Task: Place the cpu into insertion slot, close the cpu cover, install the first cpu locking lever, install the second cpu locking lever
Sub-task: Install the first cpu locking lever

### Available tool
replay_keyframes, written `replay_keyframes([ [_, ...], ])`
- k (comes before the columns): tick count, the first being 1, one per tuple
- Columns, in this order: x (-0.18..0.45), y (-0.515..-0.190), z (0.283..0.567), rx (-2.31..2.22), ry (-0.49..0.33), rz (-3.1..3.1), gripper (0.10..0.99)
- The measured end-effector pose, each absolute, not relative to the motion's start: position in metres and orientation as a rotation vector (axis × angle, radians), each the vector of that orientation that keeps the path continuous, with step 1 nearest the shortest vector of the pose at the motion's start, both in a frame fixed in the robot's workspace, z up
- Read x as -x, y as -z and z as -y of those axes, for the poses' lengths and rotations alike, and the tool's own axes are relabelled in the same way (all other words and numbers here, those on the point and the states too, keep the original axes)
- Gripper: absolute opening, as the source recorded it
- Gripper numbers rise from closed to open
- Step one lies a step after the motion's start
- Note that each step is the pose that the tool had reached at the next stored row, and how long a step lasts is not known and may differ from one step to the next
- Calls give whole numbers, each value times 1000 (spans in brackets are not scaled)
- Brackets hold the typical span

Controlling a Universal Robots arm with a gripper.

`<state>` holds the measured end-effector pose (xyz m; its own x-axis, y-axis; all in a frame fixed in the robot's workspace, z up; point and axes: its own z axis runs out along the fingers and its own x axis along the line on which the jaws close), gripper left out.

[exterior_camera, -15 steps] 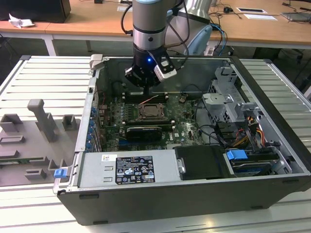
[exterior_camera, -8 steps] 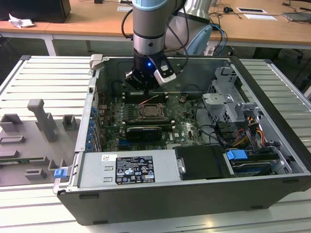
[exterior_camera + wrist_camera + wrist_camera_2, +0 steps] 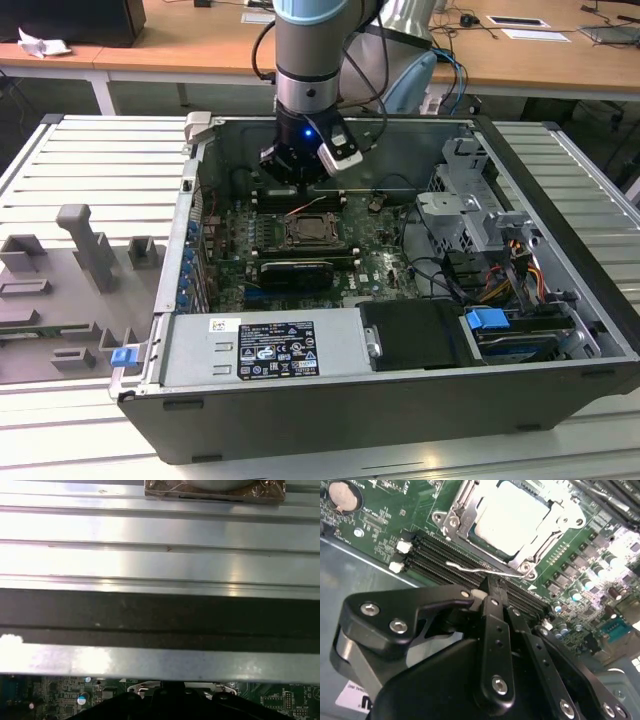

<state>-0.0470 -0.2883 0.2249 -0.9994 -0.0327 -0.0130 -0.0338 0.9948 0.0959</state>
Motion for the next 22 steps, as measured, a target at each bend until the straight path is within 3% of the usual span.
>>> replay_keyframes([
  [22, 20, -206, 288, 52, -150, -3126, 106],
])
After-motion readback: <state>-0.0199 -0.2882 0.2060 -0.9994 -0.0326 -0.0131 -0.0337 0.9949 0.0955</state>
